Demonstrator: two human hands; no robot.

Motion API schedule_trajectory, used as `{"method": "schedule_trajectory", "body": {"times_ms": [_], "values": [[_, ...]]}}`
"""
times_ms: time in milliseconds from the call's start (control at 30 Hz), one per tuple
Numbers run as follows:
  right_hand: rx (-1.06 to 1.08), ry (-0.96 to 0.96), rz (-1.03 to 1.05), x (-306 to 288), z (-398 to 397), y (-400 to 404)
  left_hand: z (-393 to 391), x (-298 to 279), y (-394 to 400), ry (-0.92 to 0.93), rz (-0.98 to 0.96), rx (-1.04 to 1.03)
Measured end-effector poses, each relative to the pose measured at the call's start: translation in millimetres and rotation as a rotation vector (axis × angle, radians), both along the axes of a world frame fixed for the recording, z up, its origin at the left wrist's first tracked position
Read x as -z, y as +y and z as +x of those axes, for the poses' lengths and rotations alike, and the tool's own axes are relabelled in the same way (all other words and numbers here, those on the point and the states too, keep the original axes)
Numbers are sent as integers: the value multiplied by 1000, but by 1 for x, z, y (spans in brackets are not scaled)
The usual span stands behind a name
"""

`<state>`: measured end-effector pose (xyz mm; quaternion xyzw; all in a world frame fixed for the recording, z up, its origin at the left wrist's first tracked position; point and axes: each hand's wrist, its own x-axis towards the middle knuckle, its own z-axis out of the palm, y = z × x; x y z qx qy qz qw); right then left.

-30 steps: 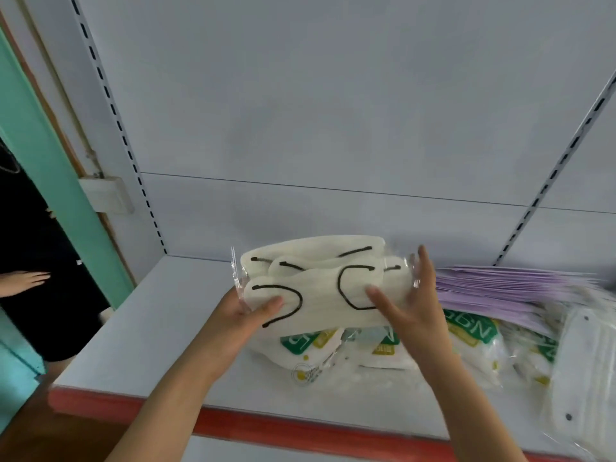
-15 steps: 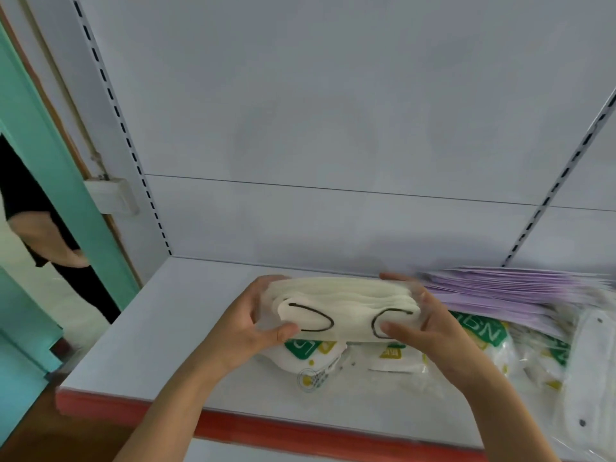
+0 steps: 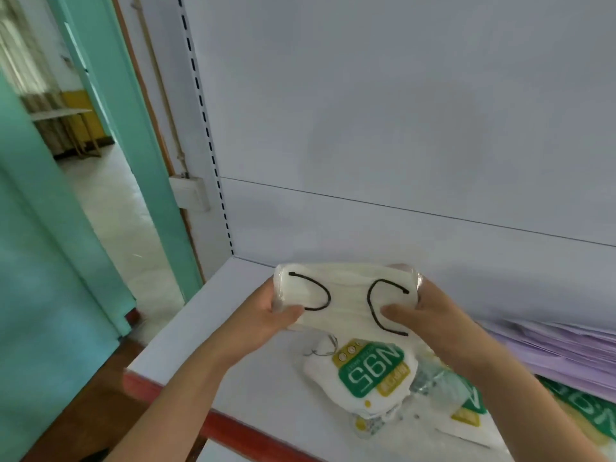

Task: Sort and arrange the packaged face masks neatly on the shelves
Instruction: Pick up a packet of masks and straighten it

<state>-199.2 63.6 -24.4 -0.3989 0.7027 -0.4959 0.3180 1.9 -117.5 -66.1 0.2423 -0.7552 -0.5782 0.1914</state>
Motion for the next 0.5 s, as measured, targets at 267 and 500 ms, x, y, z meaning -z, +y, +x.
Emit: {"method": "schedule_trajectory", "body": {"times_ms": [267, 500], "values": [[155, 41, 174, 19, 21, -128, 36, 9, -119, -30, 118, -299], [269, 80, 347, 39, 42, -185, 36, 23, -175, -345, -162, -344]]}}
